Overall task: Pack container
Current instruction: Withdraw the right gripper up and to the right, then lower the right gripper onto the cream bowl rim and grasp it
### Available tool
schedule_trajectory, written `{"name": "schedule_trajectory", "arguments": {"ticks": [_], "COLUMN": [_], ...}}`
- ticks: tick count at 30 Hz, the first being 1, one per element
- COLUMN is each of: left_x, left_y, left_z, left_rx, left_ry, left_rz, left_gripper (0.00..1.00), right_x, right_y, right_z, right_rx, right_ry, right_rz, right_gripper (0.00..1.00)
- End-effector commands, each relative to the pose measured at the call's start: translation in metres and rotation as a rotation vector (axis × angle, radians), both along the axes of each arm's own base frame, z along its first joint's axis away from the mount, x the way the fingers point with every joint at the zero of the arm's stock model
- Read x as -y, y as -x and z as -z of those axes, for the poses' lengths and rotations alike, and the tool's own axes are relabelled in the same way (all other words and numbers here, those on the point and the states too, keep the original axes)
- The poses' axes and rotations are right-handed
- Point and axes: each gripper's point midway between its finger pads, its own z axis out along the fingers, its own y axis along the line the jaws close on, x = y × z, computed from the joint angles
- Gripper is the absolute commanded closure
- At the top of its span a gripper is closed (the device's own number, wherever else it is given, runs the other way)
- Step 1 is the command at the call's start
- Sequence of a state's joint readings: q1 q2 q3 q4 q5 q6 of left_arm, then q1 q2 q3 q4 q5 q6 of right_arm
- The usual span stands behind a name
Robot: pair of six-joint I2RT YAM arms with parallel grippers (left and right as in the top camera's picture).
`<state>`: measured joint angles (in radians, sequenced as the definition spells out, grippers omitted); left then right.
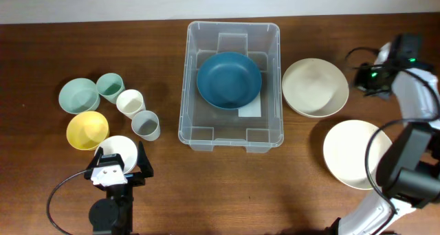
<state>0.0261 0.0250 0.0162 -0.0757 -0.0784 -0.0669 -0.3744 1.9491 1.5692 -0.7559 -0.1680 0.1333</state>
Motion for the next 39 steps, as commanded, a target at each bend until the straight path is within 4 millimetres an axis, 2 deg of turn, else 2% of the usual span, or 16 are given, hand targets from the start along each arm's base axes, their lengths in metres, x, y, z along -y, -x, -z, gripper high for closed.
{"name": "schedule_trajectory", "arguments": {"ticks": [1,4,8,11,15,17,20,23,29,39], "left_x": [0.001,0.001,0.001,0.001,0.001,0.001,0.001,0.001,0.001,0.001], "left_y": [0.0,0.0,0.0,0.0,0.0,0.0,0.0,0.0,0.0,0.0], "left_z": [0.002,0.002,0.002,0.002,0.002,0.002,0.002,0.002,0.002,0.002], "left_rx": [0.0,0.0,0.0,0.0,0.0,0.0,0.0,0.0,0.0,0.0], "left_ry": [-0.019,-0.019,-0.019,-0.019,-0.019,-0.019,-0.019,-0.019,-0.019,-0.019], "left_rz": [0.007,0.007,0.007,0.007,0.007,0.007,0.007,0.007,0.007,0.007], "left_gripper": [0.0,0.0,0.0,0.0,0.0,0.0,0.0,0.0,0.0,0.0], "right_x": [-0.006,-0.005,-0.006,-0.007,-0.008,-0.009,-0.004,0.006,0.015,-0.007], "right_y": [-0.013,-0.015,-0.014,-0.011,-0.005,0.0,0.01,0.025,0.072,0.111], "right_z": [-0.068,-0.092,-0.097,-0.084,-0.055,-0.039,-0.025,-0.019,-0.005,0.007], "right_rx": [0.151,0.198,0.205,0.17,0.104,0.063,0.022,-0.029,-0.18,-0.337], "right_ry": [0.038,0.058,0.061,0.05,0.026,0.009,-0.012,-0.027,-0.09,-0.19], "right_rz": [-0.066,-0.067,-0.066,-0.072,-0.07,-0.066,-0.029,0.009,0.029,0.032], "right_gripper": [0.96,0.96,0.96,0.96,0.96,0.96,0.96,0.96,0.96,0.96]}}
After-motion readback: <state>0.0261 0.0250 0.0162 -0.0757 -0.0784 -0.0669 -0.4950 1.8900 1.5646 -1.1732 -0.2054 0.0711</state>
